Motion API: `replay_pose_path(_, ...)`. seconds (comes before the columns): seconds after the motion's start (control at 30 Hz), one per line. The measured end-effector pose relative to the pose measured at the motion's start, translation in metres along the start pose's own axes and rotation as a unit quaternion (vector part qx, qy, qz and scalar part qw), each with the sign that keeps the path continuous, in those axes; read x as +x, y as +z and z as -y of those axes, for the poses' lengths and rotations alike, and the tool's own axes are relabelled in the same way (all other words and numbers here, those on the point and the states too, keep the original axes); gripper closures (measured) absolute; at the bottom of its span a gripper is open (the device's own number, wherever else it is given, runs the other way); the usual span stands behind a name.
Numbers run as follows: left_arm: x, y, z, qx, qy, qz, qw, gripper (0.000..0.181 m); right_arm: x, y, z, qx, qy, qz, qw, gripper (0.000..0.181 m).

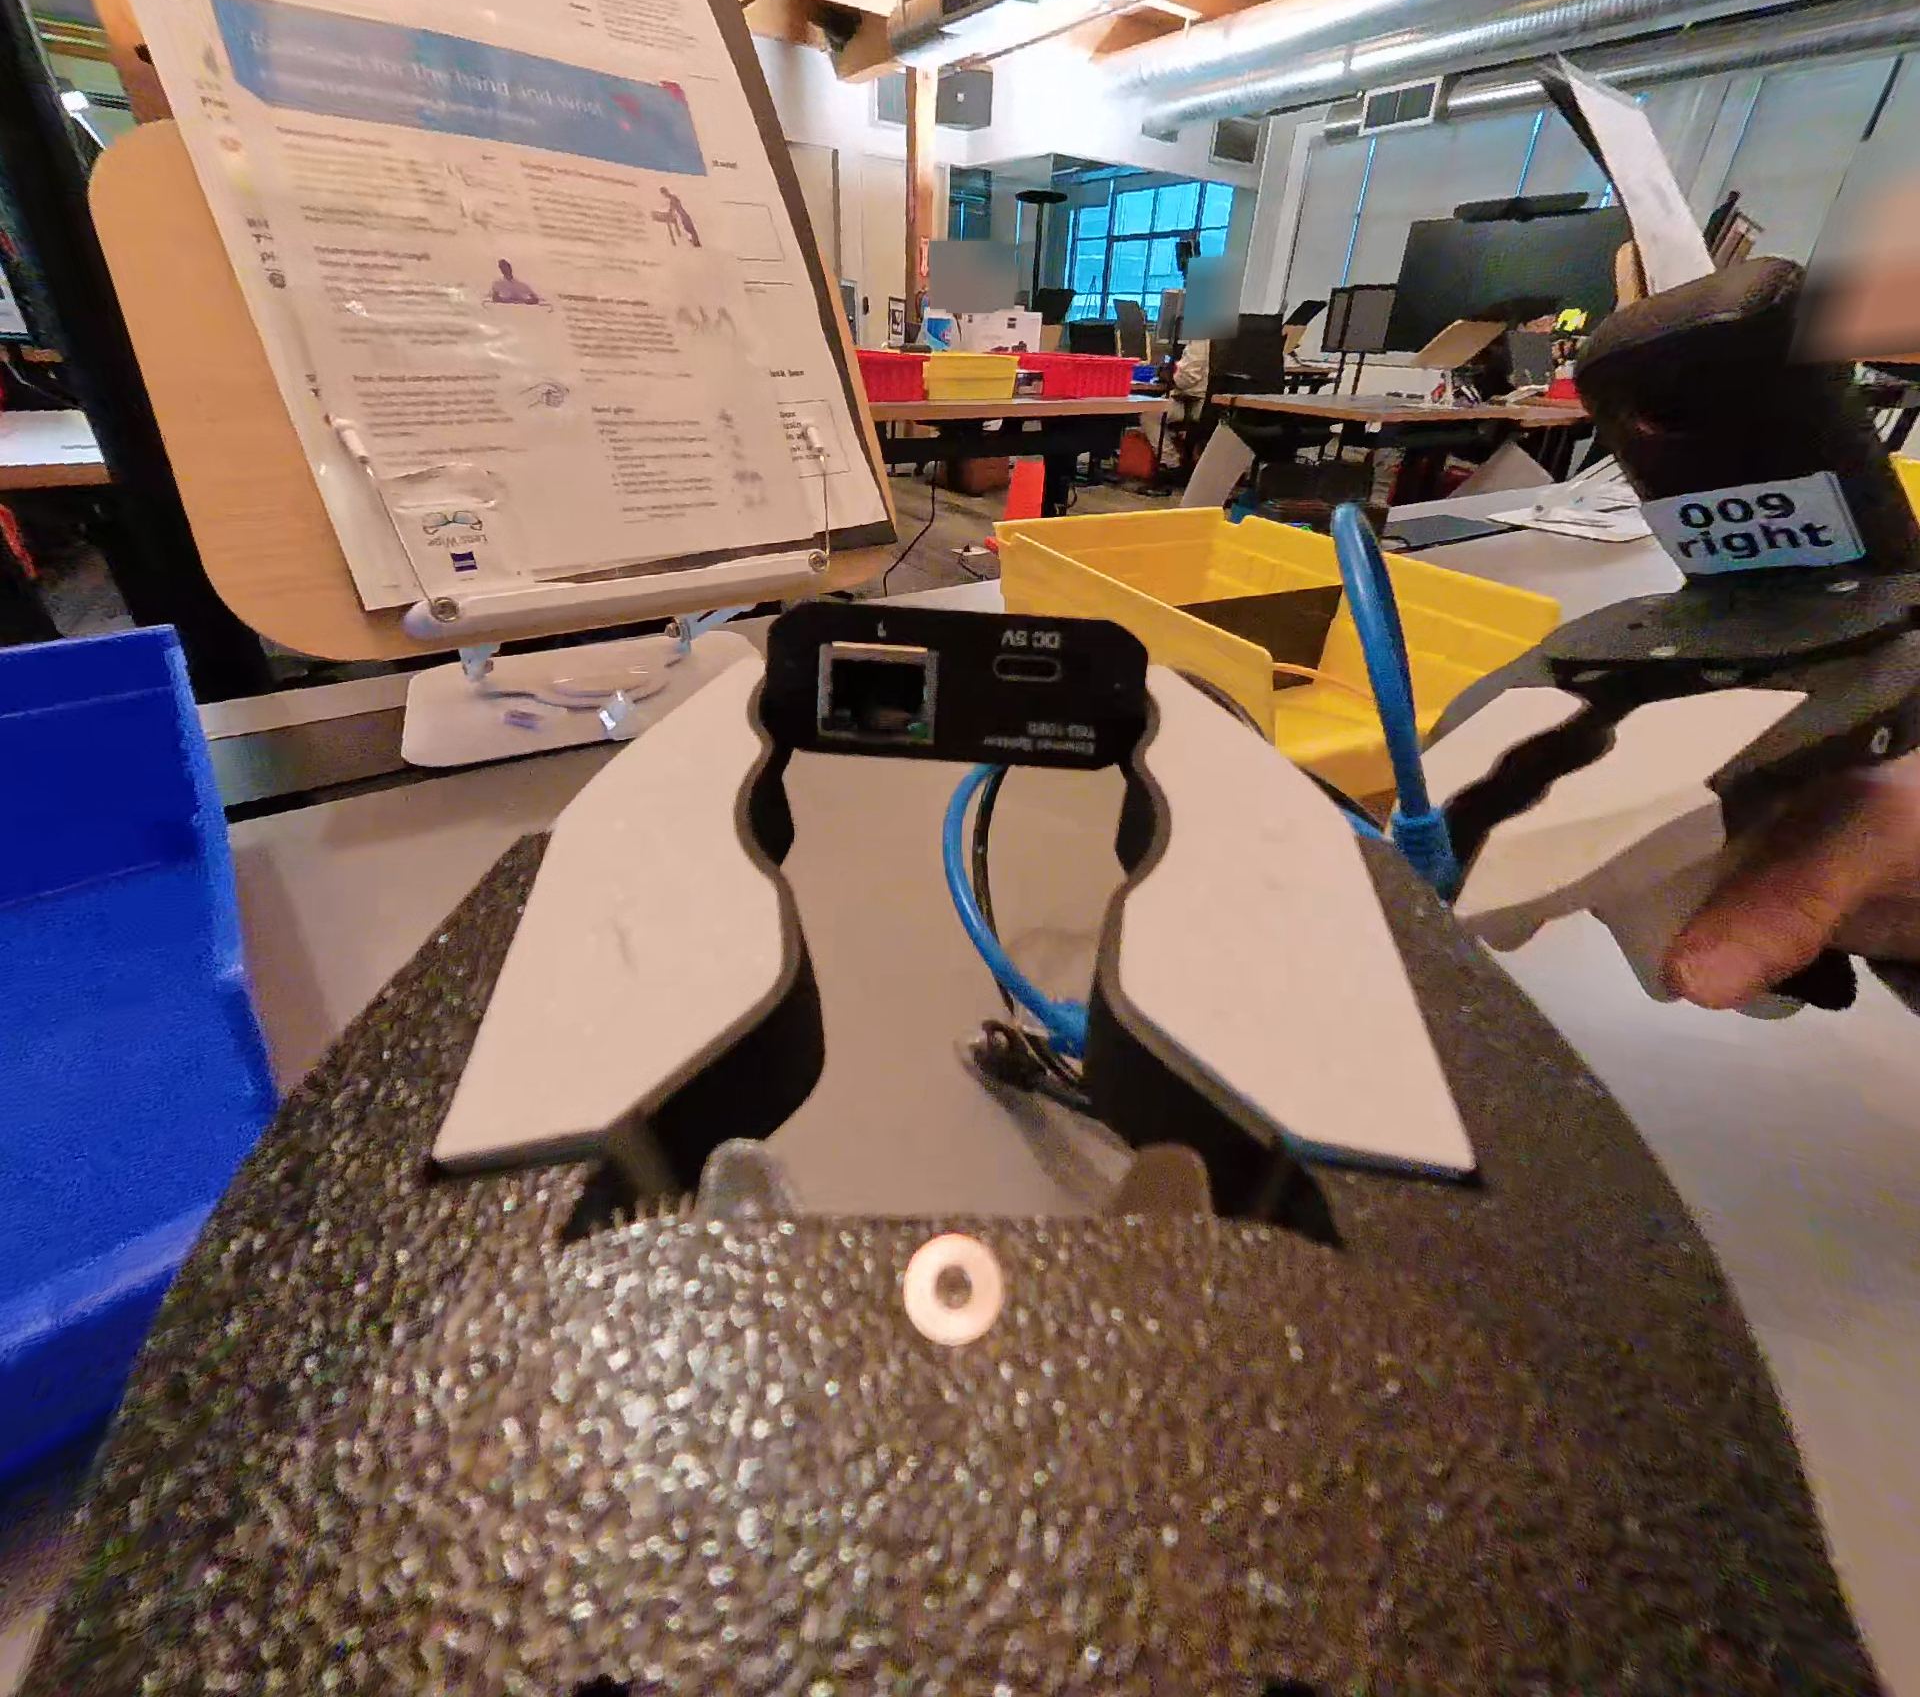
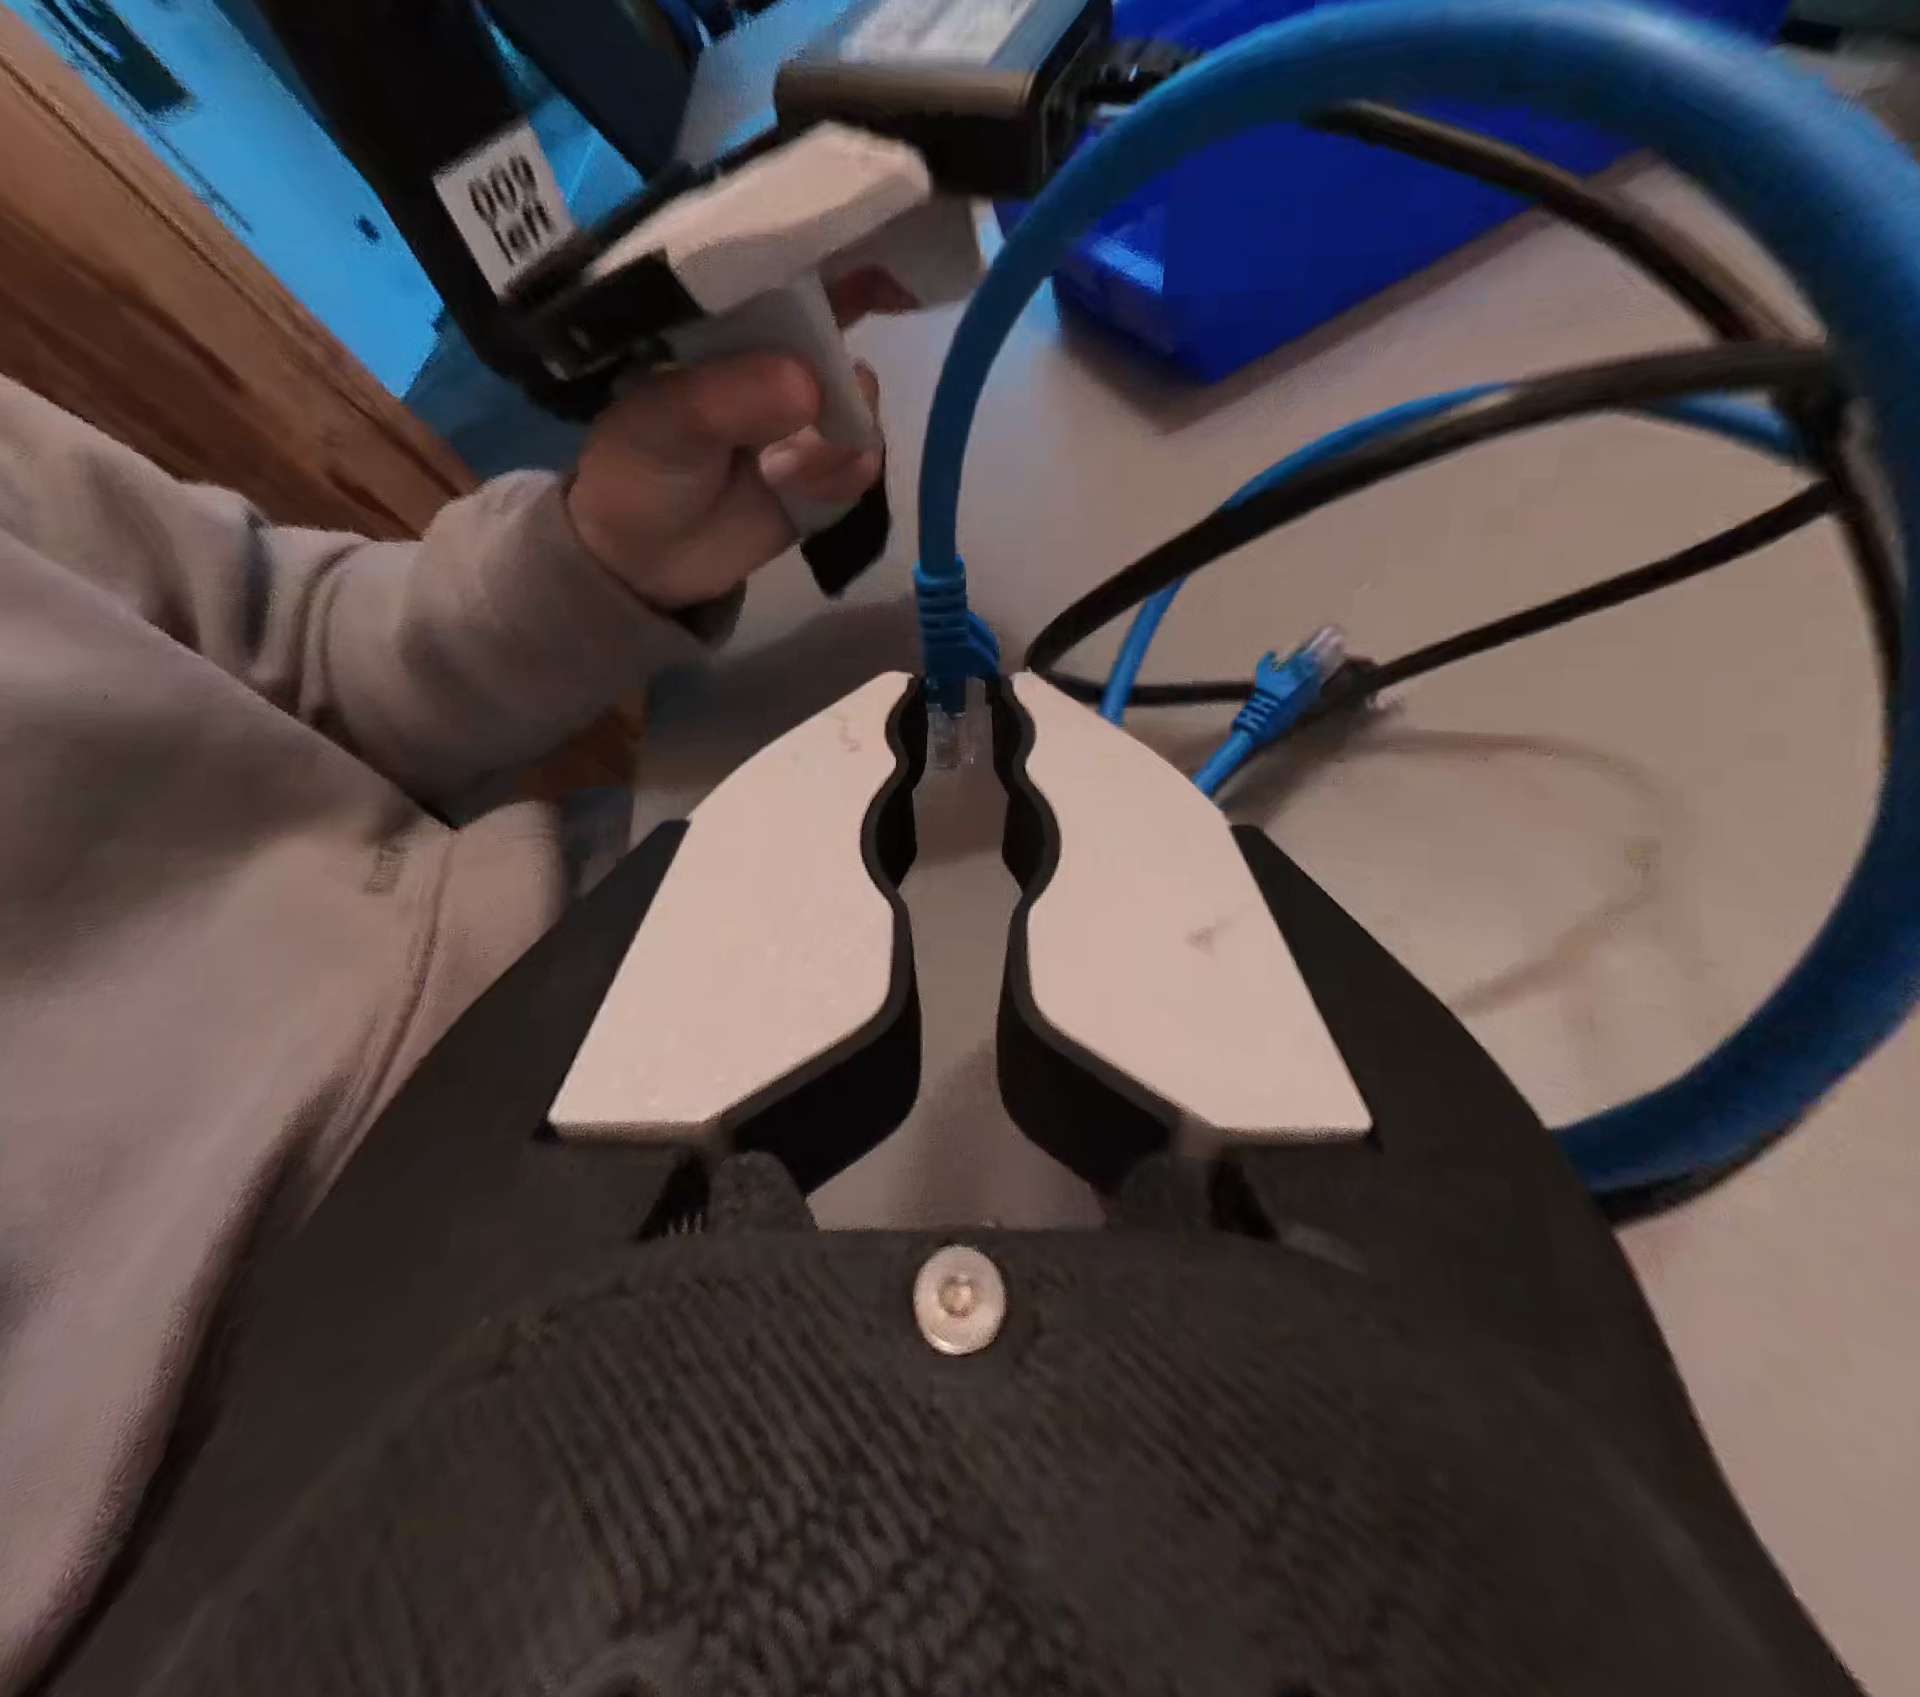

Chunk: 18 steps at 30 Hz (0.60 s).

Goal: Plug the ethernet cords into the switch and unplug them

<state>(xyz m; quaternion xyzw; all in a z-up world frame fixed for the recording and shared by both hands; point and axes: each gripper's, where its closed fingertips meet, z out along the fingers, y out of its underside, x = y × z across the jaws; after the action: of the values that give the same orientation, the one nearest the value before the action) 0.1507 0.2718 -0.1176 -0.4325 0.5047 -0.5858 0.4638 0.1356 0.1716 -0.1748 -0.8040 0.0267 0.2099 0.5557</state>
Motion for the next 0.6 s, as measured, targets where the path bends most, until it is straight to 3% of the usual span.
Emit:
replay_pose_path(0.27, -0.004, -0.005, 0.015, 0.015, 0.002, -0.023, 1.000, 0.121, -0.007, 0.029, -0.053, -0.157, -0.026, 0.016, 0.987, 0.169)
replay_pose_path(0.53, -0.002, -0.006, 0.010, -0.019, 0.057, -0.039, 0.997, 0.121, -0.013, 0.016, -0.043, -0.125, -0.019, 0.048, 0.991, 0.166)
replay_pose_path(0.6, -0.001, -0.005, 0.006, -0.030, 0.071, -0.044, 0.996, 0.121, -0.018, -0.002, -0.047, -0.145, -0.015, 0.062, 0.987, 0.152)
